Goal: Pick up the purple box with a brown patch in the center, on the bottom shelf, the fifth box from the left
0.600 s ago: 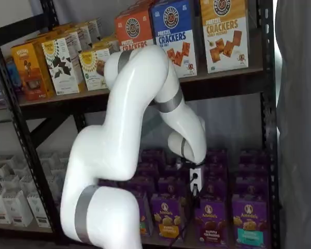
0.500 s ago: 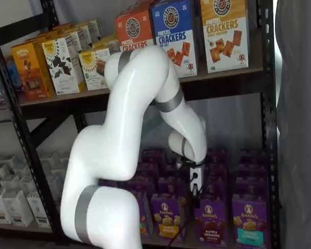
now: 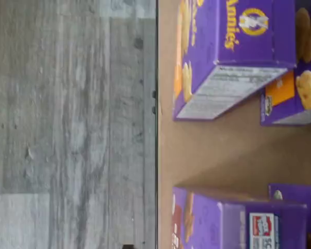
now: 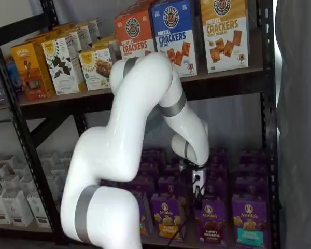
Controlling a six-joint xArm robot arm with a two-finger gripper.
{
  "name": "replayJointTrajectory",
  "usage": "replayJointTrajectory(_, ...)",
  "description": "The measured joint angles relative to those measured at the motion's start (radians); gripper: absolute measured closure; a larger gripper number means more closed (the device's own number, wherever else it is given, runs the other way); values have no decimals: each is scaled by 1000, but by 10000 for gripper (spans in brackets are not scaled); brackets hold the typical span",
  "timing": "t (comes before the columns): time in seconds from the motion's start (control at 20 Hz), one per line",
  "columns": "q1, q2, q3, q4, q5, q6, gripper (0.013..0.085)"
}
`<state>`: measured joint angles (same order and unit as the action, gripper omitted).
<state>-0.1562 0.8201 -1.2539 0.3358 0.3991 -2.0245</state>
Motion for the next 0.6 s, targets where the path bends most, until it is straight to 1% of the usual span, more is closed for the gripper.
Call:
replayJointTrajectory(0.2,-10,37,-45,-77,5,61,130)
replayJointTrajectory(0.4,-18,79,-102,-197,38,162,130)
replayJointTrajectory(0.6,-17,118,-148,-310,67,264,130)
